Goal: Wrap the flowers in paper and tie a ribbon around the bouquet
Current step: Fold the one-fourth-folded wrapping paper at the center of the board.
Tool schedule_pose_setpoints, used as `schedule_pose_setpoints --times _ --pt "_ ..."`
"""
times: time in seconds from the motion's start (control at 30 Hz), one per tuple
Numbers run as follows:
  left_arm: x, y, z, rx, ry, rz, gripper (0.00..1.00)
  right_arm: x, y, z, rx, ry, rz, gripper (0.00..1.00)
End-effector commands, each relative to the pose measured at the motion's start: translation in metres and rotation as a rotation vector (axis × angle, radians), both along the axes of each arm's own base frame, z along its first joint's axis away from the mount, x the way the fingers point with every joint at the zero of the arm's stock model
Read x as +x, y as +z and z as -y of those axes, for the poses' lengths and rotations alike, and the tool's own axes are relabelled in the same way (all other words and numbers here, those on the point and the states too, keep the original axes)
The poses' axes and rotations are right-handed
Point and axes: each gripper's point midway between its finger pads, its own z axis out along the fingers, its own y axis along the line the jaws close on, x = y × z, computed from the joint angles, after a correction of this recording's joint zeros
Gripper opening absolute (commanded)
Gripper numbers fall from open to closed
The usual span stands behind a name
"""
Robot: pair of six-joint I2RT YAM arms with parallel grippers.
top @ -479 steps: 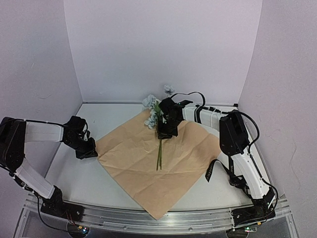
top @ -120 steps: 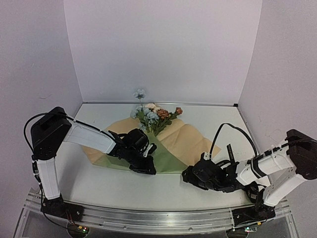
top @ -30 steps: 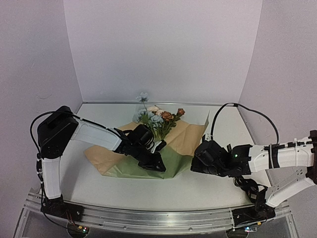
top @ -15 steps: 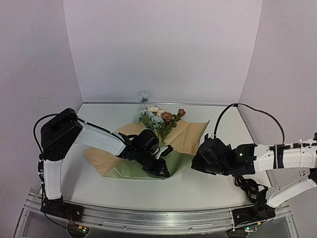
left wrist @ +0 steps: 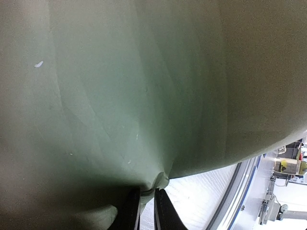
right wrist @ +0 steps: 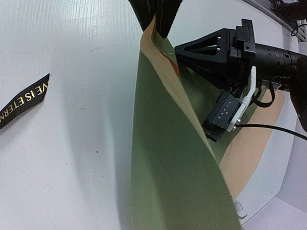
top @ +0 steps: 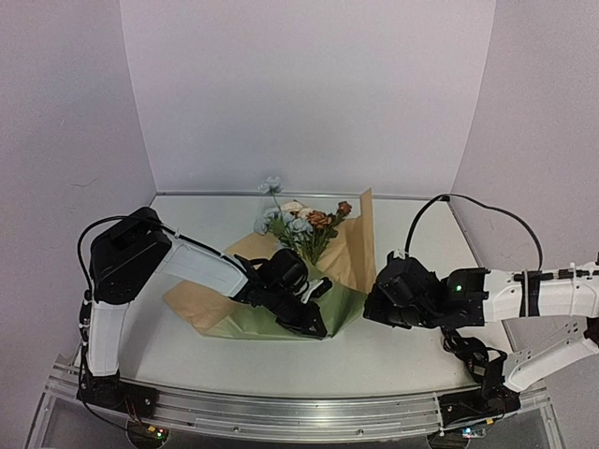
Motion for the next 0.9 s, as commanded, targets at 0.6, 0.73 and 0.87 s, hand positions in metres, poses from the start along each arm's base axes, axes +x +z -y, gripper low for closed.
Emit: schedule_pose_setpoints --times 0.6,0.73,0.87 --pt "0.020 -0.032 -0.006 0.228 0.104 0.135 0.13 0.009 0.034 -0.030 0.076 -0.011 -0.039 0.00" --pt "0.019 -0.041 -0.007 0.288 0.121 0.157 0.13 0.013 0.035 -0.029 0.096 -0.060 -0.041 0.00" --pt "0.016 -0.050 -0.009 0.327 0.143 0.168 0.13 0.018 0.042 -0.022 0.110 -0.110 -0.010 0.00"
